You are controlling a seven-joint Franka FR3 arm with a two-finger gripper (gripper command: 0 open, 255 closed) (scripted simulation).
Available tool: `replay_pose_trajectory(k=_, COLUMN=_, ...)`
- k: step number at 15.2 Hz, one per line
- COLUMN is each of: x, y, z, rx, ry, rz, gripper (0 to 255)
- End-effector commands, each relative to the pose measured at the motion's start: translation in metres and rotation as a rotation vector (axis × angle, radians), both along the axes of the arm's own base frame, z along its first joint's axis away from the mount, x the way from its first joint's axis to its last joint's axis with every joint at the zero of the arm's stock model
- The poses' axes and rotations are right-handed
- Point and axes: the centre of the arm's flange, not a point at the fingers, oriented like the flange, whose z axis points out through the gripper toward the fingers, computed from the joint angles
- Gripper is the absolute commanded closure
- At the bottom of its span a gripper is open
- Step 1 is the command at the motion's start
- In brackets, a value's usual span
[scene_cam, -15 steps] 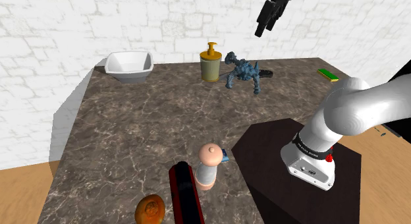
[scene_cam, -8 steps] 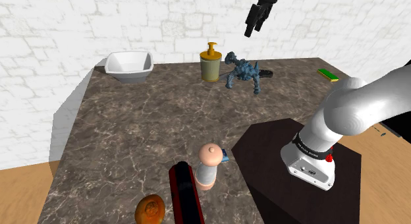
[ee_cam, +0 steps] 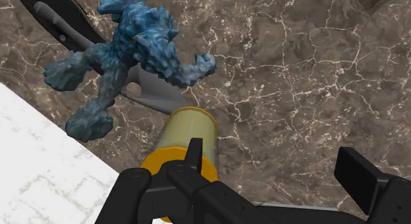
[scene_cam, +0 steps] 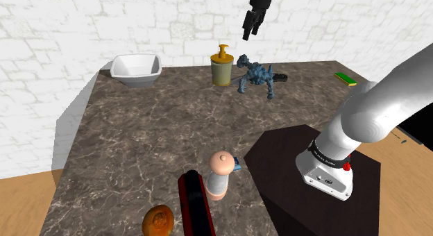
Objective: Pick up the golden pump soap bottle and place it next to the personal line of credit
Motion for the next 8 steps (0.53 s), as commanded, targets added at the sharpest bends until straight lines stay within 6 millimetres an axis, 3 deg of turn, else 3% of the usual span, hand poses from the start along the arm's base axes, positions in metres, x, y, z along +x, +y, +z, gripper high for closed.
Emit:
replay_pose_trajectory(k=1, x=0.024, y=-0.011, z=-0.011, rx=0.004, ry=0.011, rz=0.019, gripper=0)
replay_pose_trajectory(k=8, x=0.106, y=-0.049, z=-0.051, rx=0.019, ry=0.050, rz=0.080, gripper=0)
